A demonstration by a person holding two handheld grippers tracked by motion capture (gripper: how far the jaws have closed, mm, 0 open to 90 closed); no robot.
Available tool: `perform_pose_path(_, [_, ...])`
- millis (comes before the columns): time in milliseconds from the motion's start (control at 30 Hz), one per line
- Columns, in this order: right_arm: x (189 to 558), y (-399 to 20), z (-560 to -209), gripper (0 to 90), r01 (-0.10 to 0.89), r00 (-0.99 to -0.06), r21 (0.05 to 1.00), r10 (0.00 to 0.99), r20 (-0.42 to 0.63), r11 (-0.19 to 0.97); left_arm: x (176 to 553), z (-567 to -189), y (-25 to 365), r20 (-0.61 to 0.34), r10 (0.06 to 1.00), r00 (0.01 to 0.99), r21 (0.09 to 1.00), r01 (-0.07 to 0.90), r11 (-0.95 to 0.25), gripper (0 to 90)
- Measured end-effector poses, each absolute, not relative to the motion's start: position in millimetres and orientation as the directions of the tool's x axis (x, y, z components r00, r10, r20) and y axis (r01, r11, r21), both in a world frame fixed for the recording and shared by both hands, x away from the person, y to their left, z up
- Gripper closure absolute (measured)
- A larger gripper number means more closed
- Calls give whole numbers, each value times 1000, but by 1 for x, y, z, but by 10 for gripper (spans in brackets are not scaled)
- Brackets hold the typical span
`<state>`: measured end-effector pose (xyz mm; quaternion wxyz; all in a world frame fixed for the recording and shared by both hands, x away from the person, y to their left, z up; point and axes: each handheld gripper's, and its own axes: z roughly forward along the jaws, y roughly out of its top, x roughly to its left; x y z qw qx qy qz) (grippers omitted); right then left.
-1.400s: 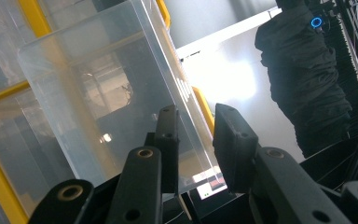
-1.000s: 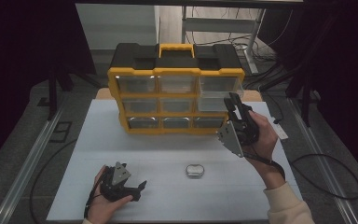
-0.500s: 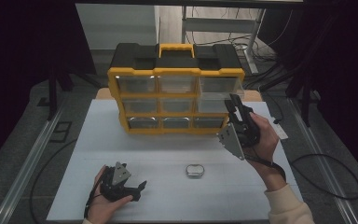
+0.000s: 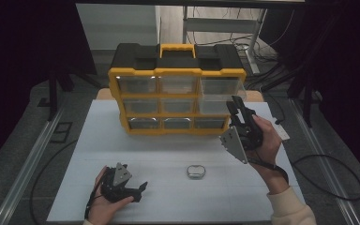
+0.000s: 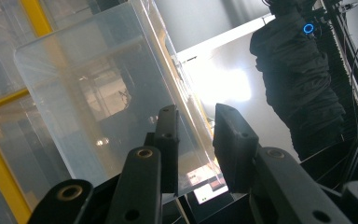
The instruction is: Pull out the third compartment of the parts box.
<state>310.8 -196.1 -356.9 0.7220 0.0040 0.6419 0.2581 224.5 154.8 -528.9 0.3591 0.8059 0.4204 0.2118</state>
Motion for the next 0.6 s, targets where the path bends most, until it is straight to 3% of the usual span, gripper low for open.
perform_pose_path(600, [307,-196,-359,713,-375,50,332,376,-925,866,225,-529,155,40,832,553,756,528,-387,59])
